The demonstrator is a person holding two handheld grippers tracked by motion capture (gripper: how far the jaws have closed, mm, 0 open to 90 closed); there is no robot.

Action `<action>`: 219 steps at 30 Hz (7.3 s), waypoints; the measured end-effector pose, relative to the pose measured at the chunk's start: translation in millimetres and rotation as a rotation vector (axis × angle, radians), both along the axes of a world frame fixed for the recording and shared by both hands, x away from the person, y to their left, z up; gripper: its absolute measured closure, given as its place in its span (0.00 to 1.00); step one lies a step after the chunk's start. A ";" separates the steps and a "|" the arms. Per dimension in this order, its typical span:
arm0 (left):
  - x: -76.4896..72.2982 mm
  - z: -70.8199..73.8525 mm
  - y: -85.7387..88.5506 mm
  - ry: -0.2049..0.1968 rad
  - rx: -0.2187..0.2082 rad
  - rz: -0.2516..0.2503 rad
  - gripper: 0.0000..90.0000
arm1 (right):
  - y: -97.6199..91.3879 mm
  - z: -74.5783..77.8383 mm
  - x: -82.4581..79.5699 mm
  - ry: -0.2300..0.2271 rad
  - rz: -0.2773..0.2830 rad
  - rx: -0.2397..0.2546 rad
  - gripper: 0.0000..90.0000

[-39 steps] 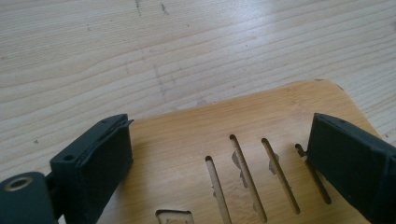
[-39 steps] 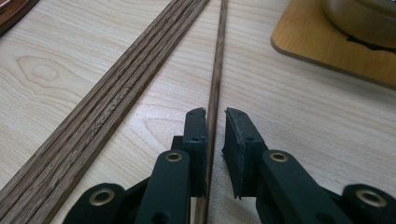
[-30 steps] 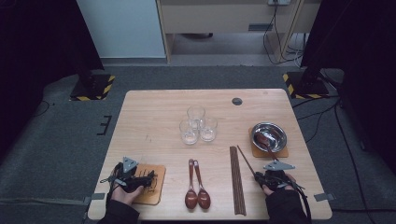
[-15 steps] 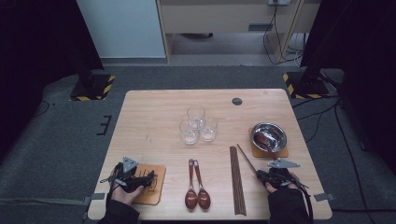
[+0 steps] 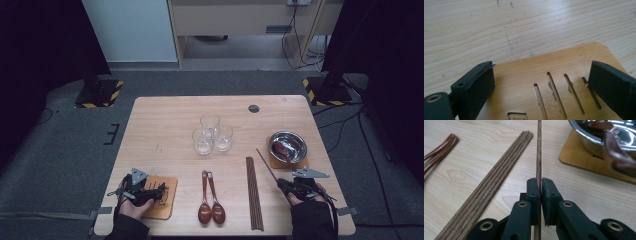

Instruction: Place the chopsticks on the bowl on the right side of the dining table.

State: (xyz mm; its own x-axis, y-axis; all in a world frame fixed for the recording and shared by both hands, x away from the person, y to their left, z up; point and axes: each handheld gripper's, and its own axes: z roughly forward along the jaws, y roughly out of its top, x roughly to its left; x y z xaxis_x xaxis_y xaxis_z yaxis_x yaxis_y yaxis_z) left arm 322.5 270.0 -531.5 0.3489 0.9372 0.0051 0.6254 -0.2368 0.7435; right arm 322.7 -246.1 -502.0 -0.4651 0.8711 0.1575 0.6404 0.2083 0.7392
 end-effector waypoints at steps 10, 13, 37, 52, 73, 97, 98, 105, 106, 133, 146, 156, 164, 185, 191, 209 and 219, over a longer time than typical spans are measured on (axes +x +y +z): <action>0.0 0.0 0.0 0.000 0.000 0.000 0.06 | -3.3 12.0 -1.0 -0.030 -0.001 0.026 0.95; 0.0 0.0 0.0 0.000 0.000 0.000 0.06 | -3.7 15.6 -1.3 -0.040 0.000 0.034 0.95; 0.0 0.0 0.0 0.000 0.000 0.000 0.06 | -8.7 40.7 -1.5 -0.101 -0.002 0.085 0.95; 0.0 0.0 0.0 0.000 0.000 0.000 0.06 | -8.2 58.1 2.4 -0.148 0.000 0.115 0.95; 0.2 0.0 -0.1 0.000 0.000 0.001 0.06 | -25.4 76.9 14.3 -0.205 -0.041 0.144 0.95; 0.3 0.0 -0.1 0.000 0.000 0.000 0.06 | -53.1 68.3 42.7 -0.209 -0.088 0.138 0.95; 0.2 0.0 -0.1 0.000 0.000 0.001 0.06 | -53.6 67.5 44.0 -0.209 -0.092 0.138 0.95; 0.2 0.0 -0.1 0.000 0.000 0.000 0.06 | -56.8 63.9 51.3 -0.206 -0.097 0.126 0.95; 0.2 0.0 -0.1 0.000 0.000 0.001 0.06 | -57.6 63.4 52.9 -0.205 -0.100 0.127 0.95; 0.2 0.0 -0.1 0.000 0.001 0.001 0.06 | -64.0 43.9 87.0 -0.176 -0.130 0.090 0.95; 0.2 0.0 -0.1 0.000 0.000 0.001 0.06 | -57.7 32.4 97.0 -0.142 -0.120 0.054 0.95; 0.2 0.0 -0.1 0.000 0.000 0.001 0.06 | -52.9 24.9 101.6 -0.112 -0.112 0.026 0.95; 0.2 0.0 -0.1 0.000 0.000 0.001 0.06 | -49.8 20.4 104.0 -0.092 -0.102 -0.001 0.95; 0.2 0.0 -0.1 0.000 0.000 0.001 0.06 | -46.7 15.9 105.8 -0.055 -0.099 -0.031 0.94; 0.3 0.0 0.0 0.000 0.000 0.001 0.06 | -47.7 19.1 104.0 -0.065 -0.108 -0.013 0.89; 0.1 -0.1 -0.1 0.000 0.000 0.002 0.06 | -55.5 41.2 78.0 -0.143 -0.130 0.044 0.67; 0.1 -0.1 -0.1 0.000 0.000 0.002 0.06 | -55.7 53.2 61.4 -0.186 -0.131 0.074 0.61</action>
State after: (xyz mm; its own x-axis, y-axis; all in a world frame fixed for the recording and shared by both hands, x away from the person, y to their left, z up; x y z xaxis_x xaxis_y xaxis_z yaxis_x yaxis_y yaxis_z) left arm 322.7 269.9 -531.5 0.3473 0.9377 0.0051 0.6257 -0.2358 0.7436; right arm 384.2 -301.8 -448.8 -0.3761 0.9151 0.1455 0.5098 0.0732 0.8572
